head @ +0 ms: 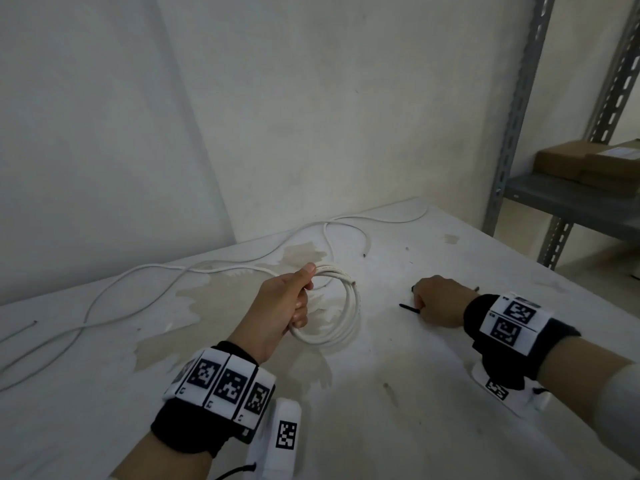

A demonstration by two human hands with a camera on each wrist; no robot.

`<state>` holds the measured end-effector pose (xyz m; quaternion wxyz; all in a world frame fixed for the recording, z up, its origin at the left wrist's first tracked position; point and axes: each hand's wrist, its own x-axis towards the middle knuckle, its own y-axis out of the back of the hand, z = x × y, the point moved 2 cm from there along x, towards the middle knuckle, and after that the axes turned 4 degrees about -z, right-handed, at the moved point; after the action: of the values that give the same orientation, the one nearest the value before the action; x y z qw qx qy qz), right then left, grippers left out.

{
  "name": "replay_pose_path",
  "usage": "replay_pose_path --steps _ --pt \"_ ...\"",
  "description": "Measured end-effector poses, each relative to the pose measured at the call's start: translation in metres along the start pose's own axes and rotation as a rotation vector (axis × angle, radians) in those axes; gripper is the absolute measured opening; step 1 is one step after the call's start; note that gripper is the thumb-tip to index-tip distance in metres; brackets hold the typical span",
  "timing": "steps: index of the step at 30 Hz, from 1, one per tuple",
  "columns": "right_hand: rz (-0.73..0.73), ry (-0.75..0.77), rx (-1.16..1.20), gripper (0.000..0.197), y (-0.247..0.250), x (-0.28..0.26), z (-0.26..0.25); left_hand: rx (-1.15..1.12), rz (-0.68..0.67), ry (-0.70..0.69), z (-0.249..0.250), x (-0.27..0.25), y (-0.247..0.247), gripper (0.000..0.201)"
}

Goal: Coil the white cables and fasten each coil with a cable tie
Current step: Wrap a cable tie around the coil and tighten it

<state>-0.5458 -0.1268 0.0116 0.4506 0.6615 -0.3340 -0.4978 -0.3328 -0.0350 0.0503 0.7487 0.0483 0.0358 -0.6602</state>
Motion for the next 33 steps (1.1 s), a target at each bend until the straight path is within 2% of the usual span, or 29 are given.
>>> replay_pose_path --steps 4,7,11,18,22,27,30,33 --pt "0.094 0.083 0.036 0.019 0.002 0.002 -0.016 0.006 0.031 -0.018 0.002 -0.005 0.016 0.031" --pt "0.154 0.149 0.179 0.007 0.008 -0.006 -0.029 0.006 0.049 -0.024 0.001 -0.006 0.025 0.031" --pt "0.080 0.169 0.366 0.016 0.010 -0.017 -0.048 -0.003 0.068 -0.030 0.002 -0.007 0.035 0.032" --pt "-0.050 0.029 0.690 0.019 0.001 -0.018 -0.059 -0.006 0.094 -0.040 0.002 -0.010 0.054 0.031" --pt "0.027 -0.064 0.714 0.034 0.000 -0.017 -0.058 -0.010 0.104 -0.044 0.002 -0.011 0.061 0.031" --pt "0.160 -0.105 0.643 0.010 0.012 -0.024 -0.055 -0.022 0.108 -0.049 0.001 -0.010 0.067 0.031" --pt "0.276 -0.068 0.758 0.022 0.021 -0.033 -0.059 -0.030 0.110 -0.051 0.000 -0.010 0.071 0.031" --pt "0.282 0.015 0.888 0.034 0.022 -0.043 -0.075 -0.035 0.120 -0.051 0.001 -0.011 0.075 0.032"
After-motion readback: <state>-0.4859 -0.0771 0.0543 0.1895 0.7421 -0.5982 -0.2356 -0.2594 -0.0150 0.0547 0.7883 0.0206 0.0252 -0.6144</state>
